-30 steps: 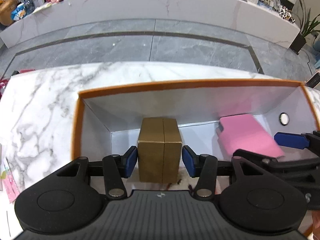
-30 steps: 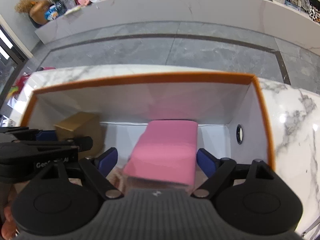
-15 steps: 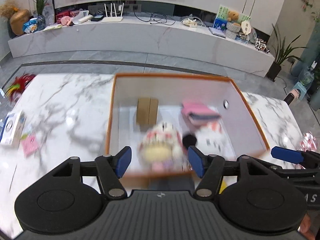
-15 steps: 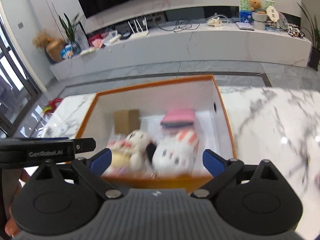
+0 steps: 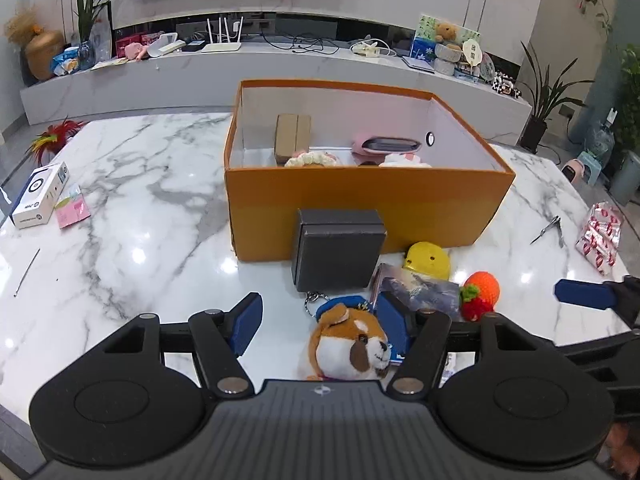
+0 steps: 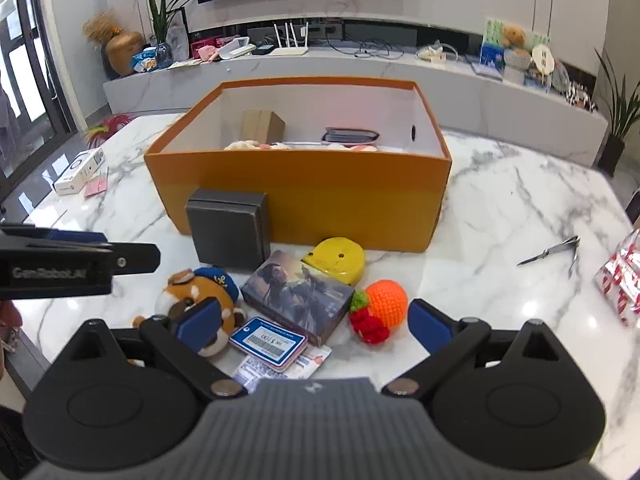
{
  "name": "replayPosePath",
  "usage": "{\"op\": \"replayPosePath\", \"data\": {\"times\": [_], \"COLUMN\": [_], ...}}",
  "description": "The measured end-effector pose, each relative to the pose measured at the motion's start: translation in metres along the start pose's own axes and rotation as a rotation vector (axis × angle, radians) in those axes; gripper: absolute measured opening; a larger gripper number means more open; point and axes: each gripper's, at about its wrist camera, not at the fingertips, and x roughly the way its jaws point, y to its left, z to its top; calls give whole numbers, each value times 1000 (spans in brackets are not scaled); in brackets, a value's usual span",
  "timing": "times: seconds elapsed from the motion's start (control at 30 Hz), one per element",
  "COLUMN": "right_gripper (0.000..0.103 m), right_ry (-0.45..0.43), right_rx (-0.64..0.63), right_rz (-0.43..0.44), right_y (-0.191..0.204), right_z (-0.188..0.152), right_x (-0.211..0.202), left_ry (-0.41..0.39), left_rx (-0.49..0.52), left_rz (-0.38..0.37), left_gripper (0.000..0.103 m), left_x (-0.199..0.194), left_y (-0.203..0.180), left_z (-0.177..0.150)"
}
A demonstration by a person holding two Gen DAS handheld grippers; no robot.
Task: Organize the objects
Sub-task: 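Move the left tool to the brown-white dog plush and grasp it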
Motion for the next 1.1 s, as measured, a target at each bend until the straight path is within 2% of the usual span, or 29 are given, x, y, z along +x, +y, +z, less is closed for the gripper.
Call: {"op": "replayPosePath", "data": {"times": [0.13, 0.27, 0.43, 0.53, 0.67, 1.1], "right_gripper": [102, 102, 102, 102, 102, 102], "right_ry": [26, 45, 50, 50, 53, 104], "right_rx": [34, 16, 14, 20, 29, 61], "right_rz": [42, 33, 48, 48, 51, 16], "right_y": [-5, -4, -4, -7, -12, -33], "right_z": [-13, -20, -24, -25, -25, -26], "right_x": [4, 11, 13, 14, 16, 48], "left_ry": [26, 38, 32, 24, 28, 88], "left_rx": [0, -36, -31, -1, 65, 117], "left_rz": [-36, -35, -29, -38, 2, -15], "left_gripper": [74, 74, 74, 74, 74, 76], "left_x": [10, 13, 10, 12, 23, 59], "left_y": [-1, 1, -3, -7, -16, -23], "left_z": [-12, -22, -38, -44, -48, -54]}}
